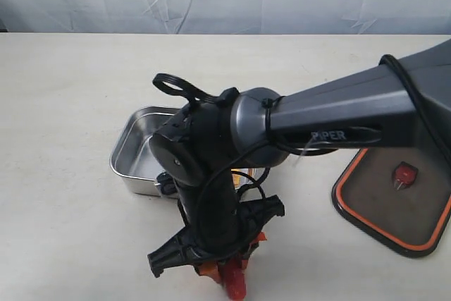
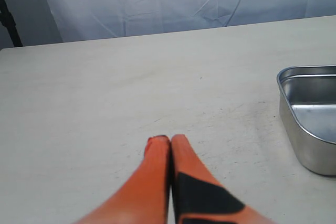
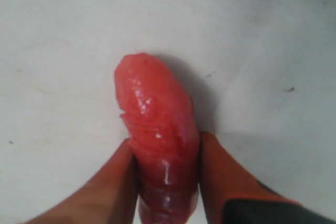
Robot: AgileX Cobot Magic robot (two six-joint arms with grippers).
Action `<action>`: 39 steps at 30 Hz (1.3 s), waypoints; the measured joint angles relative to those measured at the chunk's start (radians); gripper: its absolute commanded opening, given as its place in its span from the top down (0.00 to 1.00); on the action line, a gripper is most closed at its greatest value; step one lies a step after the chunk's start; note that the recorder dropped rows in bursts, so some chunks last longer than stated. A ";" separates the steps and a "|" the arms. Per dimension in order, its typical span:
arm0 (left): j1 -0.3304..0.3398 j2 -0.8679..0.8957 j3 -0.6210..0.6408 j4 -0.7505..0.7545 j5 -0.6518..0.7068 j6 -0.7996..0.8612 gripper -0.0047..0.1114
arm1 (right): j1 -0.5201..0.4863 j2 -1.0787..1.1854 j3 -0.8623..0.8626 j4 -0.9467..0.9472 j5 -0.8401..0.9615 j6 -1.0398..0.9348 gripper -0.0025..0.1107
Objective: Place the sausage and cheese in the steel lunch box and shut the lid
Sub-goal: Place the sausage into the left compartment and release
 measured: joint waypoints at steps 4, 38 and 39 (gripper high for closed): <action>0.000 0.000 0.000 0.000 0.000 0.000 0.96 | 0.002 -0.074 -0.003 -0.020 -0.005 -0.020 0.99; 0.000 0.000 0.000 0.000 0.000 0.000 0.96 | -0.138 0.116 -0.392 -0.111 -0.181 -0.313 0.47; 0.000 0.000 0.000 0.000 0.000 0.000 0.96 | -0.138 0.108 -0.409 -0.085 -0.153 -0.313 0.49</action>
